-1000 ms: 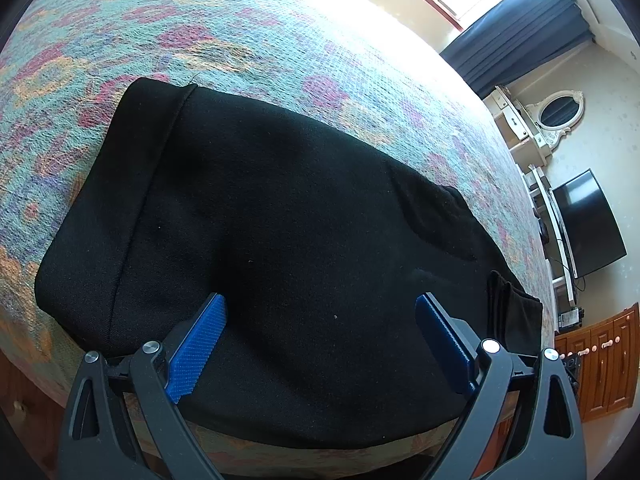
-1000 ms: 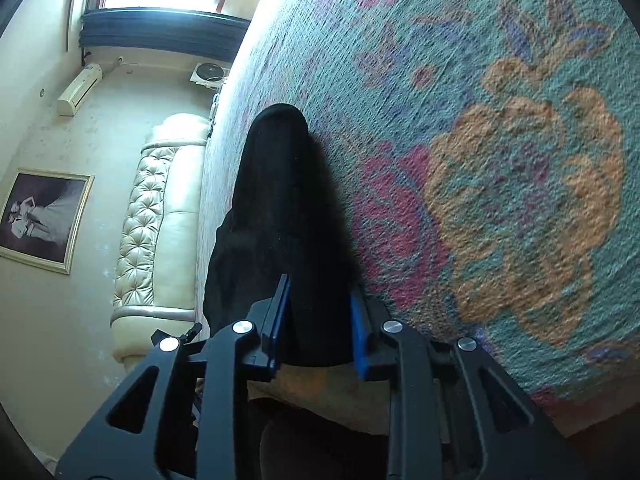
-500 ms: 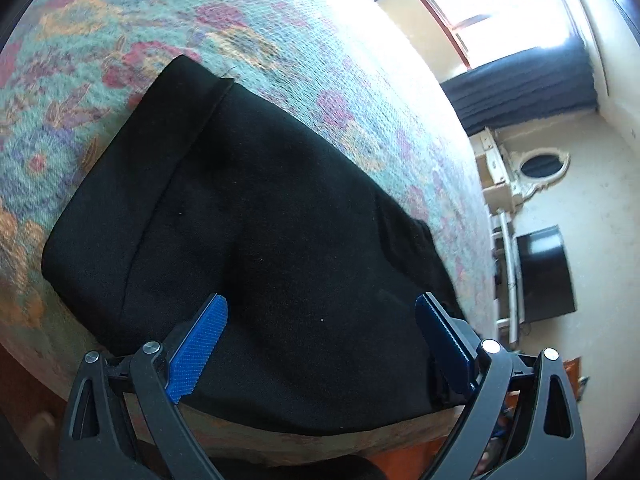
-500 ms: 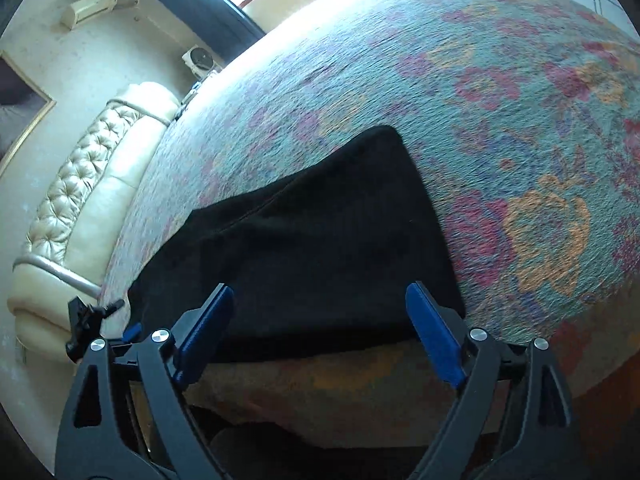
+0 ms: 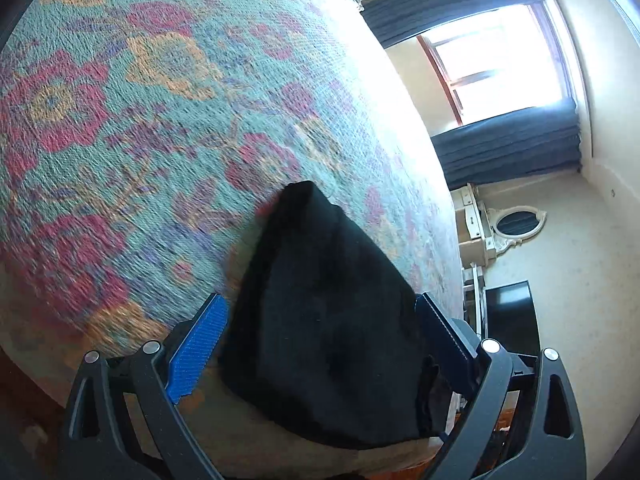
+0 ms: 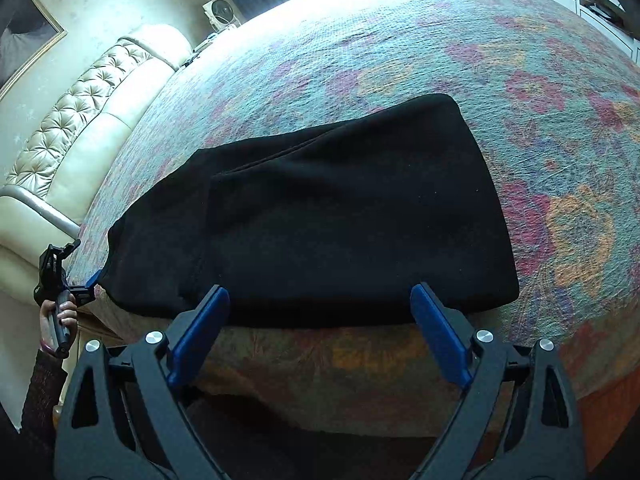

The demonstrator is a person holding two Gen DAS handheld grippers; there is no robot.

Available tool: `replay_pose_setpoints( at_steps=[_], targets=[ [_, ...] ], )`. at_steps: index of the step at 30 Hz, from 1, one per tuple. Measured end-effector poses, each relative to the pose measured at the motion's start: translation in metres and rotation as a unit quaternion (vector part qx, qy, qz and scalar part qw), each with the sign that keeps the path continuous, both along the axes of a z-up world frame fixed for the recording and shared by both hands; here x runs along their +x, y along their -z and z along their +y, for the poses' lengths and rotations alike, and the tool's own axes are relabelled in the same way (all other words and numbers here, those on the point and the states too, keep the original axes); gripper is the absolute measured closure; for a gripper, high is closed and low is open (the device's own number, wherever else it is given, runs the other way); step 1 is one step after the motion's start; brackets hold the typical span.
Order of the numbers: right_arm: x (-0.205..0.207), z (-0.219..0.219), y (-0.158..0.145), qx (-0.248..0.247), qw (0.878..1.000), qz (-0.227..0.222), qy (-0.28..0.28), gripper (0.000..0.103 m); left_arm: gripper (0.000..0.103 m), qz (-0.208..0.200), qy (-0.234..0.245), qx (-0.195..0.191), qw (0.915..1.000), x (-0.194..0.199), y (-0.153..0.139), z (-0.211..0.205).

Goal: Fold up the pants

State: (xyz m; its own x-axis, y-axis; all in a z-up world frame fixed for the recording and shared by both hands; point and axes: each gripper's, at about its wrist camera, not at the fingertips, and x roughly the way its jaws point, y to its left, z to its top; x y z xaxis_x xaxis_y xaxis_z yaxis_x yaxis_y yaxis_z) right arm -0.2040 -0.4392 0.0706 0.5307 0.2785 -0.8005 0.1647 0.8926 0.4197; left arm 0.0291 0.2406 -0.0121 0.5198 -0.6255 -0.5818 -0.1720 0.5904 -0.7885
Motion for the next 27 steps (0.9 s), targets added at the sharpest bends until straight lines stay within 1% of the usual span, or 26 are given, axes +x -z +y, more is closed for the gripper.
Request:
replay_pose_setpoints(
  at_steps=[2,4,8,10,13,15,17,18,19,20,21,22,23,25,26,27],
  targets=[
    [0.000,0.002,0.000,-0.001,1.000,0.000,-0.003,0.010,0.009,0.009,0.019,-0.017,0.9996,0.002,0.012,0.007],
    [0.000,0.002,0.000,0.002,1.000,0.000,-0.002,0.010,0.009,0.000,0.041,-0.036,0.9985,0.003,0.018,0.008],
    [0.001,0.001,0.000,0.011,1.000,0.001,0.004,0.010,0.009,-0.006,0.079,-0.053,0.9955,0.013,0.022,0.006],
    [0.001,0.000,0.000,0.017,1.000,0.000,0.007,0.010,0.009,-0.007,0.106,-0.037,0.9936,0.021,0.019,0.000],
    [0.002,-0.002,0.001,0.025,1.000,0.001,0.011,0.010,0.010,-0.013,0.148,0.008,0.9888,0.026,0.013,-0.020],
    [0.003,-0.002,0.003,0.026,1.000,0.002,0.011,0.010,0.010,-0.010,0.167,0.034,0.9853,0.030,0.012,-0.034],
    [0.003,-0.003,0.004,0.027,1.000,0.004,0.010,0.010,0.010,-0.009,0.180,0.050,0.9823,0.032,0.010,-0.045],
    [0.004,-0.003,0.005,0.028,1.000,0.005,0.010,0.010,0.012,-0.009,0.185,0.054,0.9812,0.032,0.009,-0.049],
    [0.004,-0.003,0.005,0.029,1.000,0.005,0.010,0.010,0.029,-0.008,0.189,0.057,0.9804,0.032,0.010,-0.052],
    [0.004,-0.003,0.005,0.030,0.999,0.005,0.010,0.010,0.039,0.001,0.189,0.061,0.9802,0.032,0.013,-0.055],
    [0.003,-0.003,0.005,0.031,0.999,0.005,0.011,0.010,0.055,0.013,0.182,0.066,0.9810,0.032,0.016,-0.055],
    [0.003,-0.003,0.006,0.033,0.999,0.004,0.011,0.010,0.067,0.022,0.172,0.067,0.9826,0.031,0.020,-0.052],
    [0.003,-0.003,0.006,0.034,0.999,0.004,0.011,0.010,0.071,0.028,0.162,0.062,0.9845,0.031,0.022,-0.047],
    [0.004,-0.004,0.007,0.036,0.999,0.003,0.012,0.010,0.082,0.044,0.141,0.031,0.9886,0.029,0.029,-0.032],
    [0.004,-0.005,0.007,0.038,0.999,0.002,0.013,0.010,0.085,0.049,0.134,0.019,0.9896,0.027,0.030,-0.024],
    [0.004,-0.005,0.007,0.039,0.999,0.001,0.014,0.010,0.087,0.048,0.129,0.015,0.9903,0.025,0.027,-0.023]
  ],
)
